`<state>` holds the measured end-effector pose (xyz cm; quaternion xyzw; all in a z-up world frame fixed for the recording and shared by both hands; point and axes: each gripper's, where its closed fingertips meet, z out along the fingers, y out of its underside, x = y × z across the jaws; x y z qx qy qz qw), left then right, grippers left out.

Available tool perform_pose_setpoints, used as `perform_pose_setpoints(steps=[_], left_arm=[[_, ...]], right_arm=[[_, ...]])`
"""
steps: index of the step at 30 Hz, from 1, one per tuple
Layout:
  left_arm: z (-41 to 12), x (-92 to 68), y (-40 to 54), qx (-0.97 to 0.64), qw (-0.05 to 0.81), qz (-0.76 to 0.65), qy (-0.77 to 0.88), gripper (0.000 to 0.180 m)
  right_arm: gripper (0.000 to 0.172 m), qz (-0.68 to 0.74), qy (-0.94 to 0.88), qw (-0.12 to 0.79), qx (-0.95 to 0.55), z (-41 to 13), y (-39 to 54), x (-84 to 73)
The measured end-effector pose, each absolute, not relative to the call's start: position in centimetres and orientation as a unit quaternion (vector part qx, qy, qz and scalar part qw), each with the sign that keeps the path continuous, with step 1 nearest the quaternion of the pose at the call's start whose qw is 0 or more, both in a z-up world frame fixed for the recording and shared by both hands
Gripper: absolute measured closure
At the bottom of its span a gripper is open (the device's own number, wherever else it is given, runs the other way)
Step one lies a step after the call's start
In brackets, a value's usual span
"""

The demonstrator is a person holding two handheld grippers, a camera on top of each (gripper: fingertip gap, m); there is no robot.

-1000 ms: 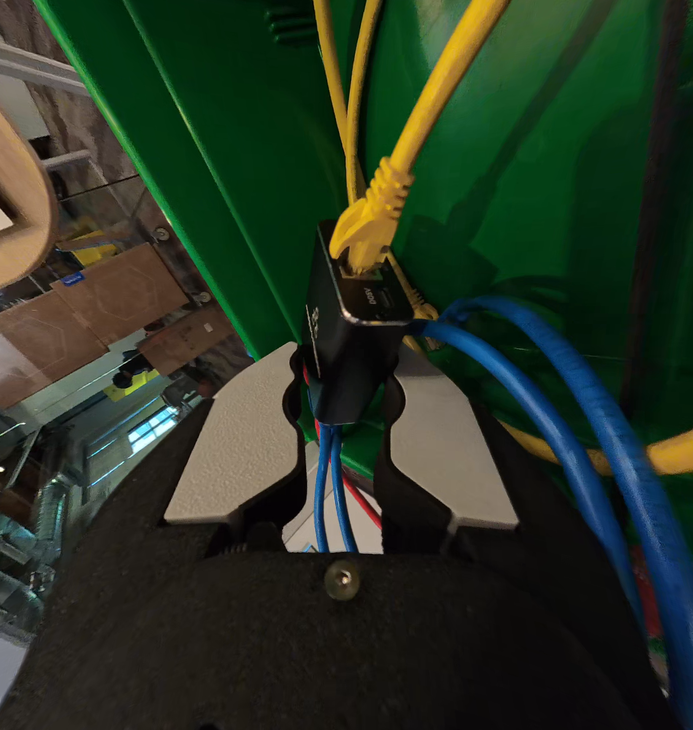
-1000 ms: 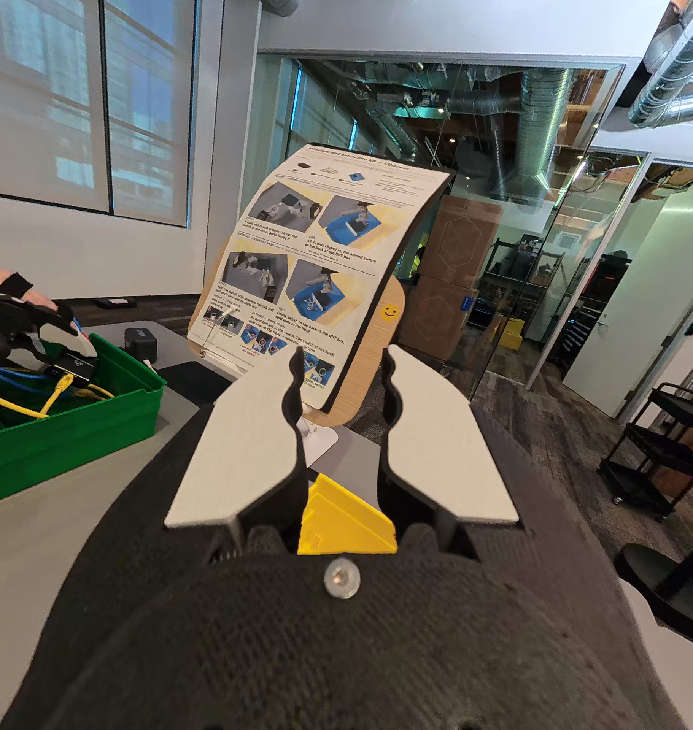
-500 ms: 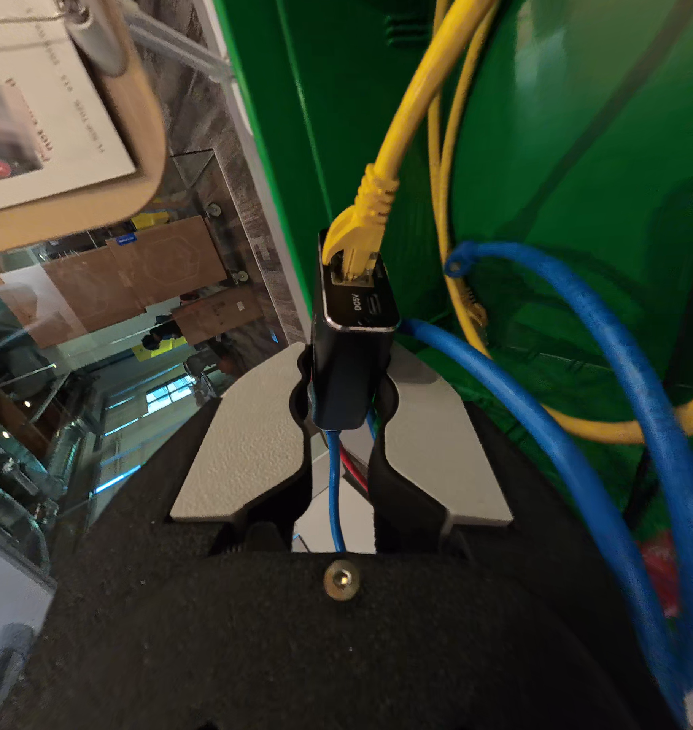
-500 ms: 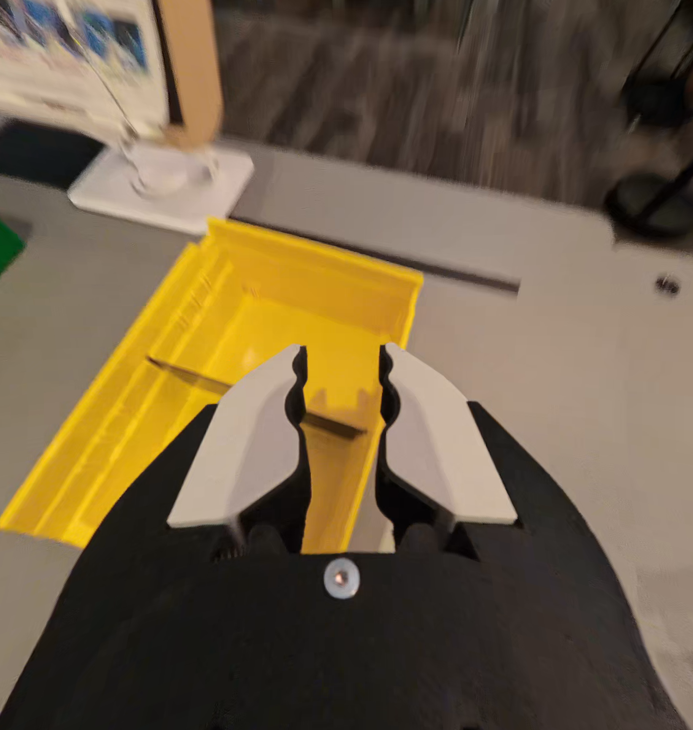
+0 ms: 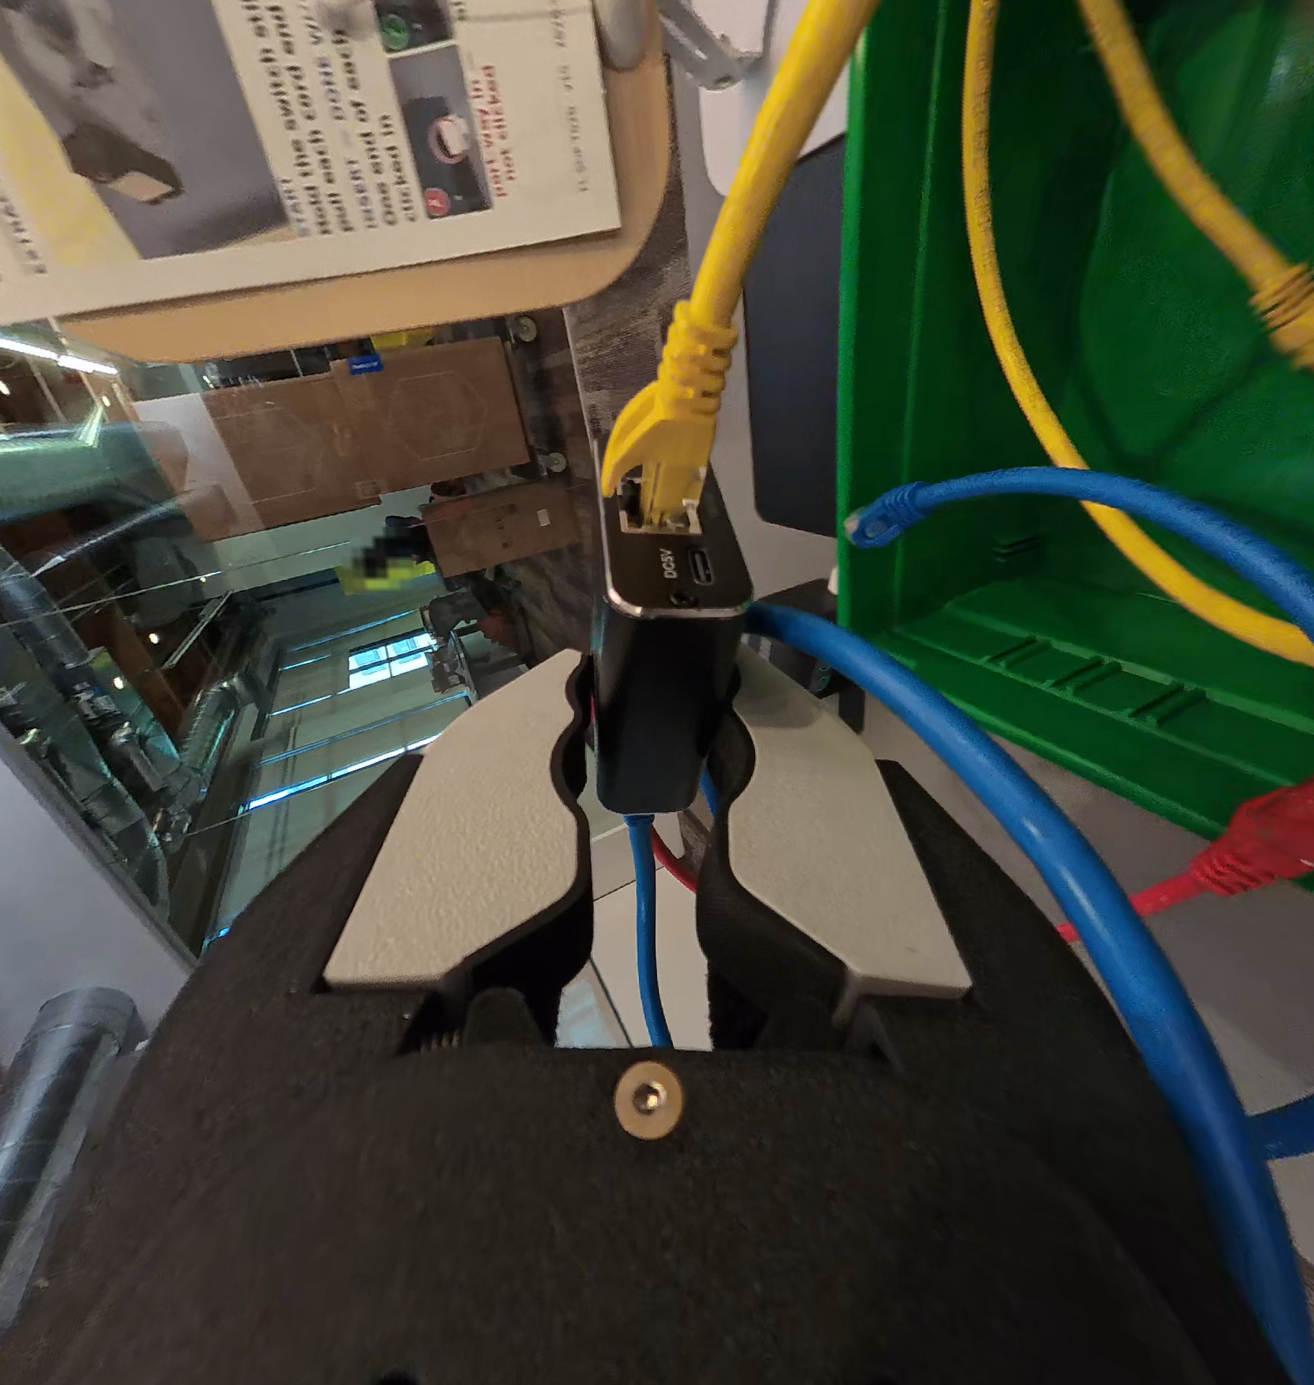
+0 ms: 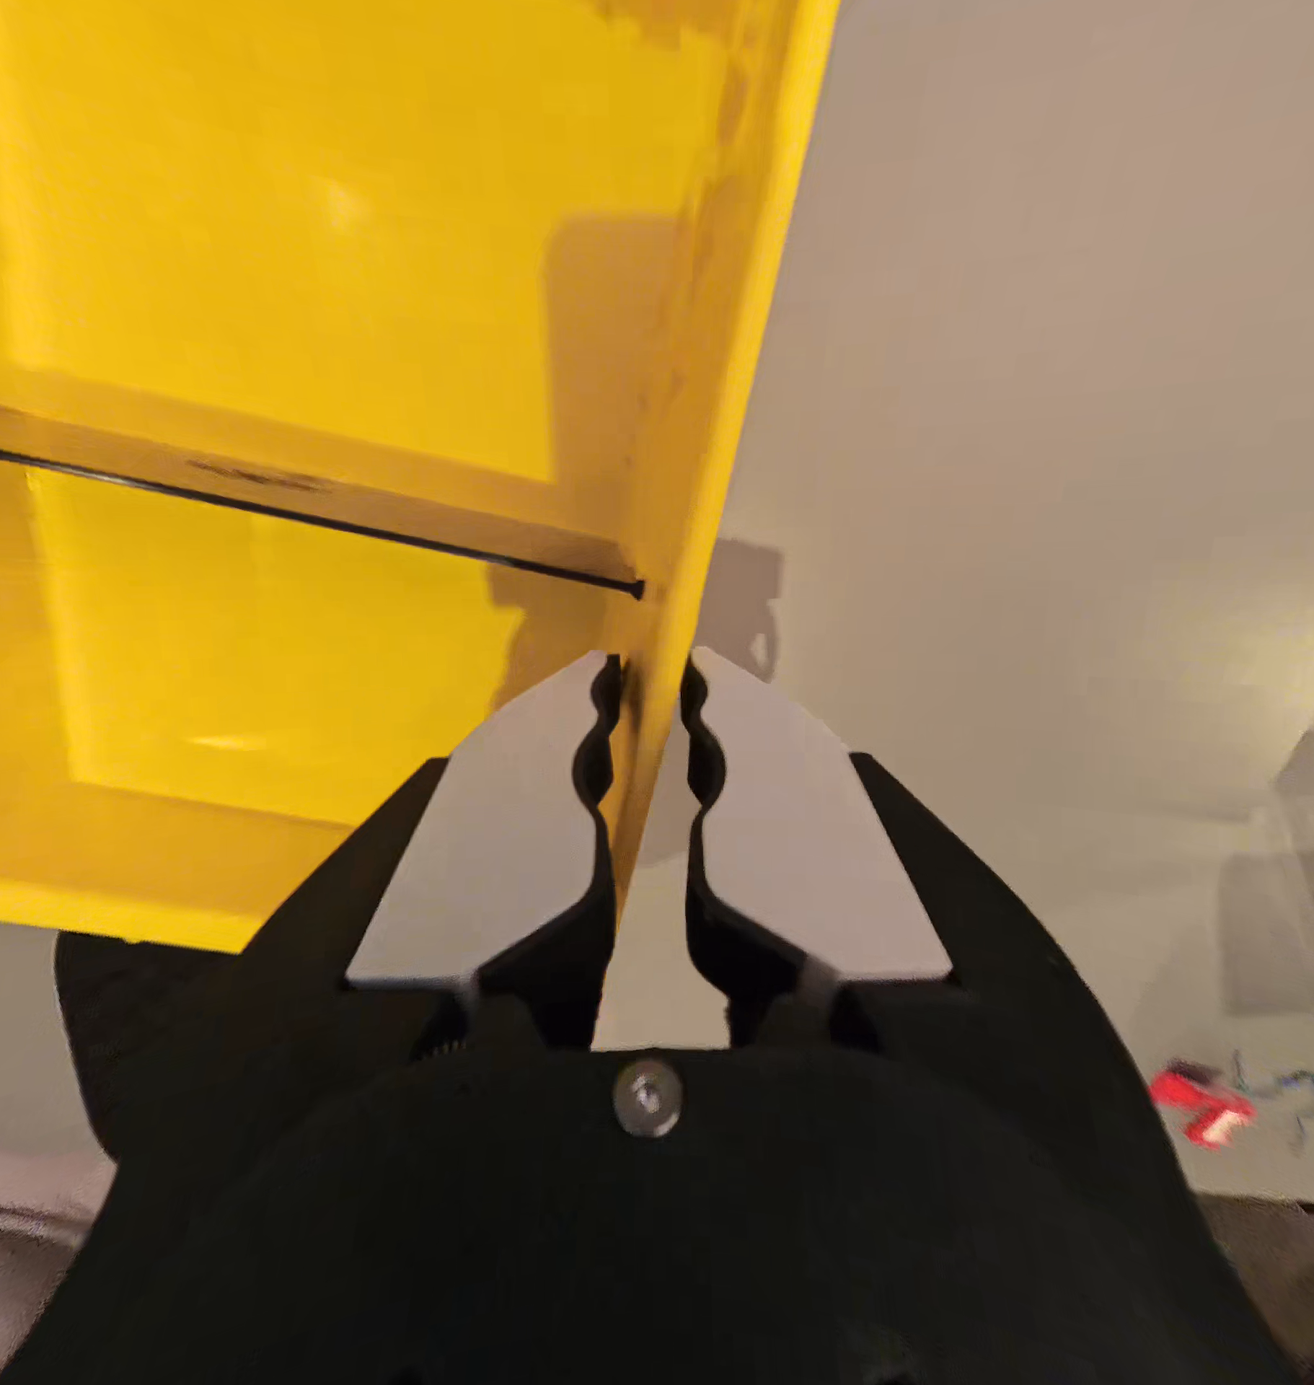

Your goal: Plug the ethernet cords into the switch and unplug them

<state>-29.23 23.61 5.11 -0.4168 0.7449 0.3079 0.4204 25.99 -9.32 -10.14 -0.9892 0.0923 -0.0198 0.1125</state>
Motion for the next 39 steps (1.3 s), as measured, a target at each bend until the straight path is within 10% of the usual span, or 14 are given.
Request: perform_pose_setpoints(steps=[39], left_arm=[[21.2,-8.4,9.1,-0.294,0.575,0.215,0.732,0.153]], right_arm=[[0.153,0.161,0.233,0.210,-0.936,-10.4,-12.4,29.4]])
